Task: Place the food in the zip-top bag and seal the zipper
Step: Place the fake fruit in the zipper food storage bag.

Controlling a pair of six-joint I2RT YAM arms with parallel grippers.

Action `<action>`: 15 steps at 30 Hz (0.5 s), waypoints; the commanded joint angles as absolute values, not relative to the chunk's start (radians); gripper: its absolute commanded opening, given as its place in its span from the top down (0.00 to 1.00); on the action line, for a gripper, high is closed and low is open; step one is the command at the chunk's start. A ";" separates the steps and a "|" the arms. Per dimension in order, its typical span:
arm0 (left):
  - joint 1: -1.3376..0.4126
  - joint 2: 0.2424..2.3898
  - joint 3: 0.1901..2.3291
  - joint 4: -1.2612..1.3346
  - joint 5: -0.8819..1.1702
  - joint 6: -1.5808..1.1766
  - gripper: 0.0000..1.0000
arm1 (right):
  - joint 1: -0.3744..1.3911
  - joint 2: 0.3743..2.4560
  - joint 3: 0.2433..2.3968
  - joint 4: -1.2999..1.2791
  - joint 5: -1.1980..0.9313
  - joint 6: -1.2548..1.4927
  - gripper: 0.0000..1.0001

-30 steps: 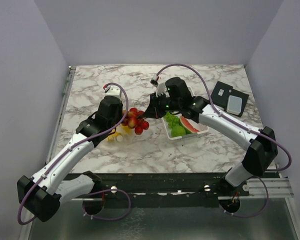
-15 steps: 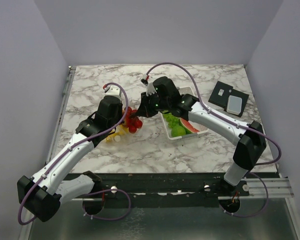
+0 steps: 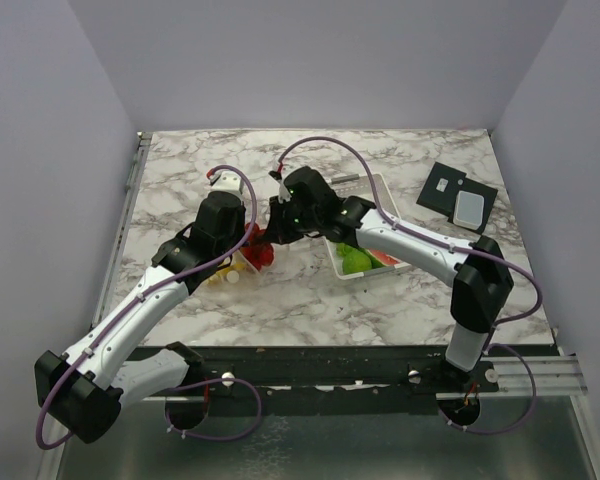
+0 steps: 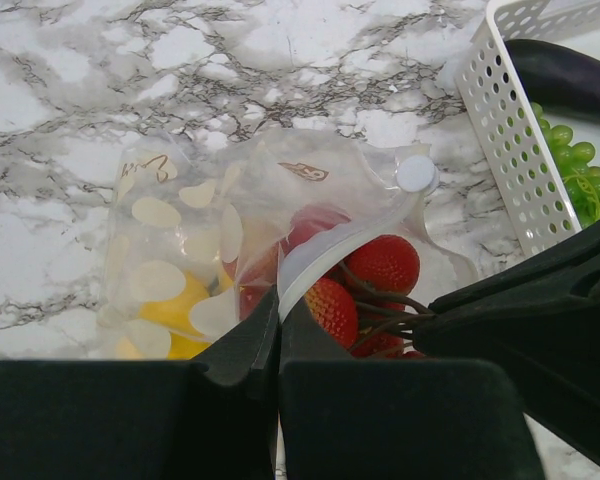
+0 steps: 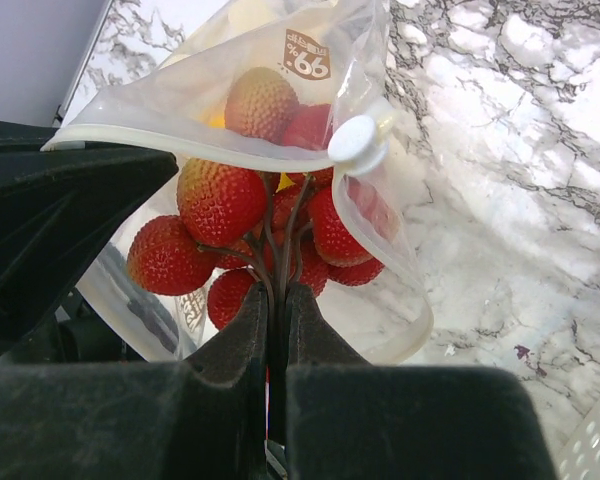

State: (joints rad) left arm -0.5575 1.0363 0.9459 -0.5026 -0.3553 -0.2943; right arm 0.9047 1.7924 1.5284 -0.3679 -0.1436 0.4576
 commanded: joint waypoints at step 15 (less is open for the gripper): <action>-0.553 1.041 0.934 -0.490 -0.343 -0.290 1.00 | 0.940 1.674 1.382 -0.302 -0.097 0.469 0.65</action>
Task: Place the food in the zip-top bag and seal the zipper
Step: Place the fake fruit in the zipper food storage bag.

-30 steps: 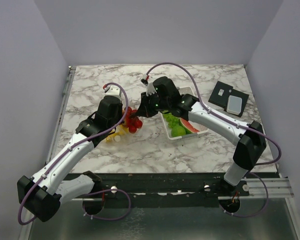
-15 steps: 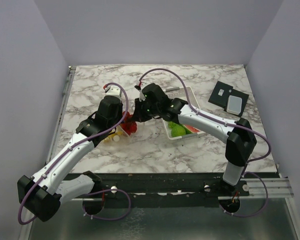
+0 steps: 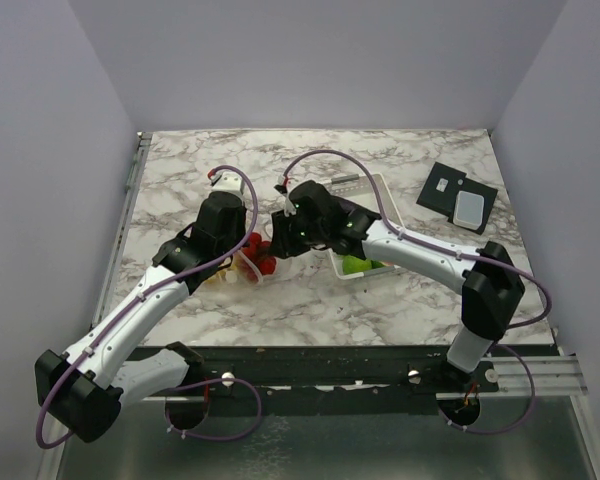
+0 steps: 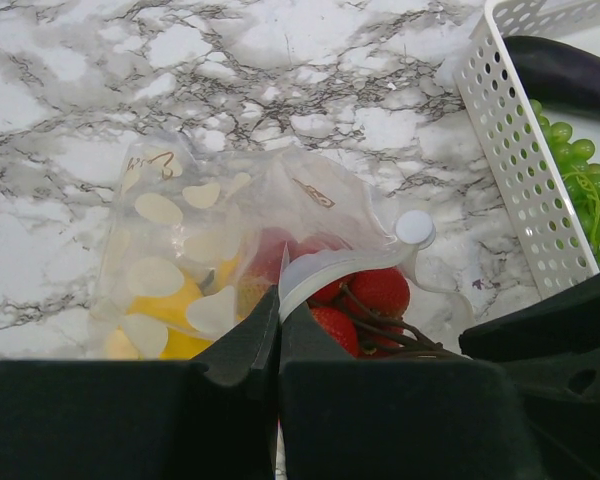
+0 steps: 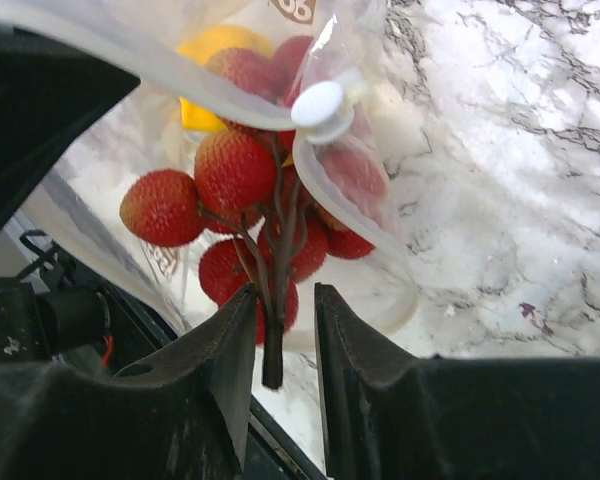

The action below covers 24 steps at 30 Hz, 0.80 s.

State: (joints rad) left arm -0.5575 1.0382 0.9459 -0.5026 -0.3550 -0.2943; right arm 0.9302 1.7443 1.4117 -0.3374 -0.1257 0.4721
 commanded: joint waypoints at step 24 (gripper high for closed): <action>-0.552 1.040 0.933 -0.489 -0.339 -0.292 1.00 | 0.942 1.534 1.105 -0.224 0.120 0.643 0.48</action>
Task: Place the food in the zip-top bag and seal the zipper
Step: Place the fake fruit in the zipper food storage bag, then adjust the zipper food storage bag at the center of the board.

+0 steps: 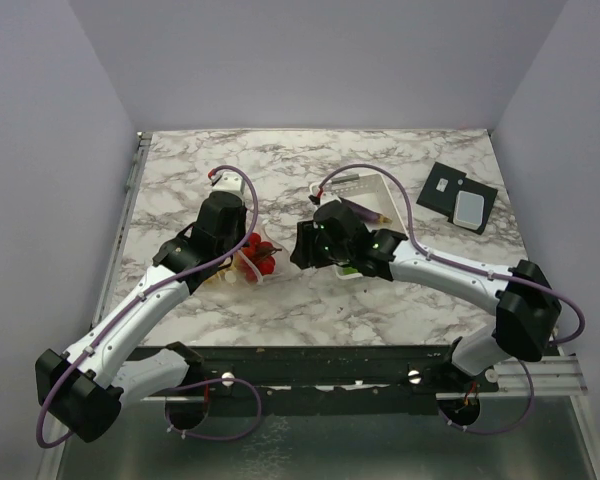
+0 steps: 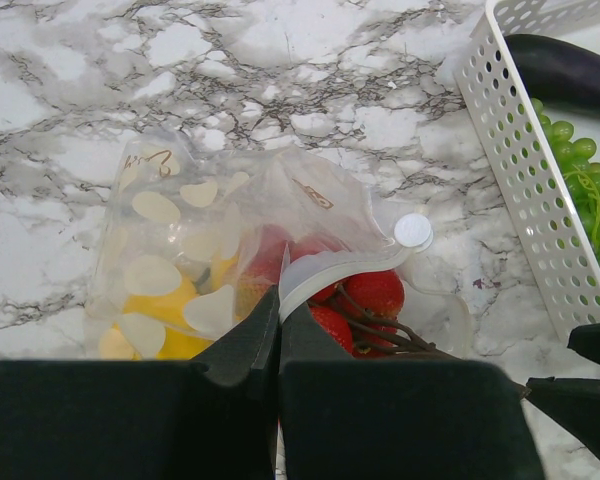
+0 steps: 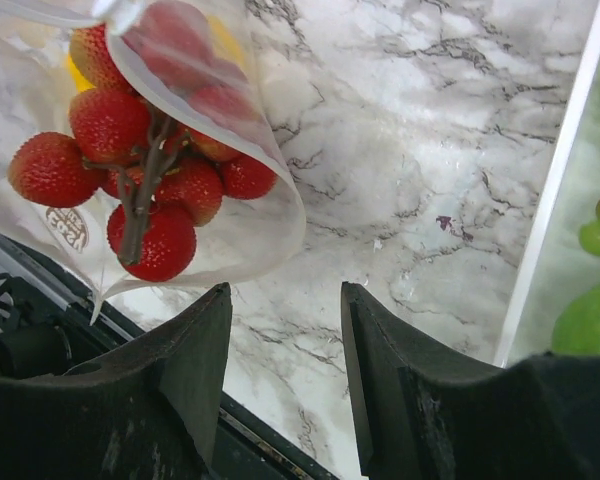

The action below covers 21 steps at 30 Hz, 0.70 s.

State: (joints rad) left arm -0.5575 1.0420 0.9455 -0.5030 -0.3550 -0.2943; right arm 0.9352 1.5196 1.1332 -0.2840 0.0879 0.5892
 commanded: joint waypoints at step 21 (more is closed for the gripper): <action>-0.554 1.039 0.933 -0.489 -0.332 -0.291 1.00 | 0.940 1.734 1.146 -0.087 0.101 0.716 0.54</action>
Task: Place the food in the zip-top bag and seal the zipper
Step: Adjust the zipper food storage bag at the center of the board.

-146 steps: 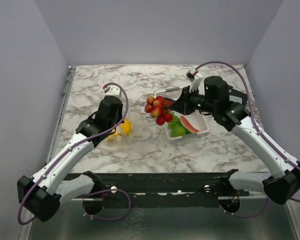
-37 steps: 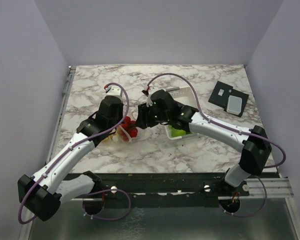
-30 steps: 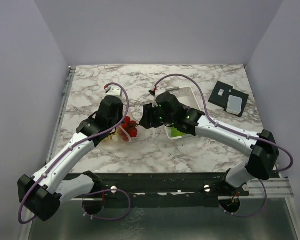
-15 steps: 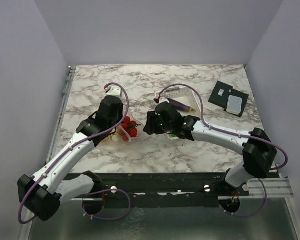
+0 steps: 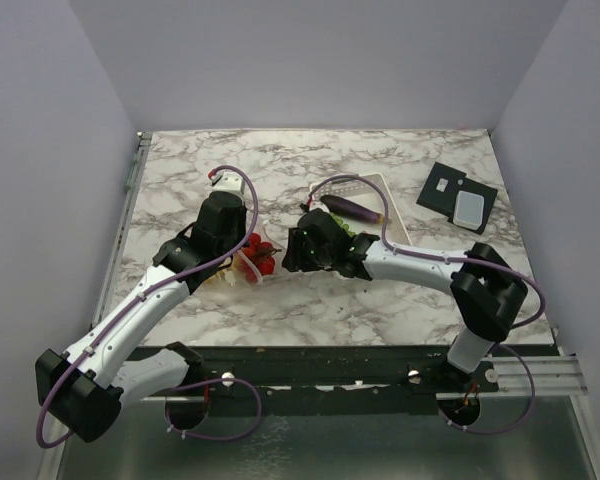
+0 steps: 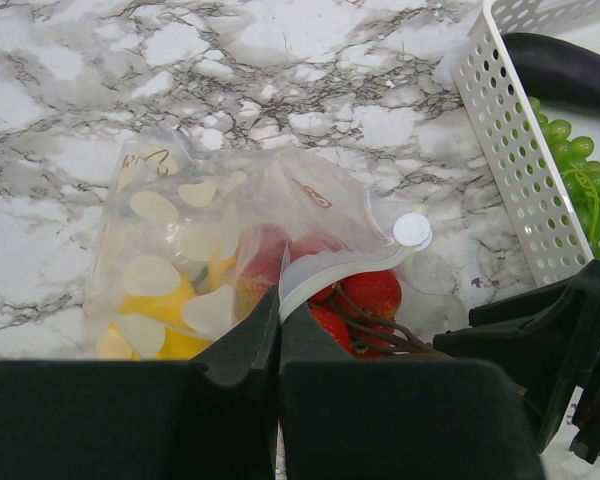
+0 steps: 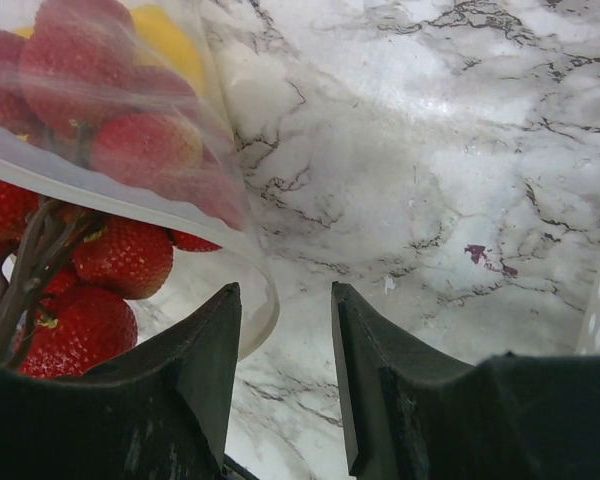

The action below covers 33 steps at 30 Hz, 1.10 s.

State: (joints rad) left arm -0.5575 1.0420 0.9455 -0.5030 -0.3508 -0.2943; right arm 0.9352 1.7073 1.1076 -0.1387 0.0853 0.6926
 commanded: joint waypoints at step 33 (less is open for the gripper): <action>-0.554 0.946 1.091 -0.658 -0.339 -0.335 1.00 | 0.939 1.555 1.357 -0.307 0.052 0.519 0.99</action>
State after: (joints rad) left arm -0.5575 0.9699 1.0157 -0.6018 -0.3485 -0.3145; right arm 0.9352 1.5764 1.2953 -0.2012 0.0849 0.5907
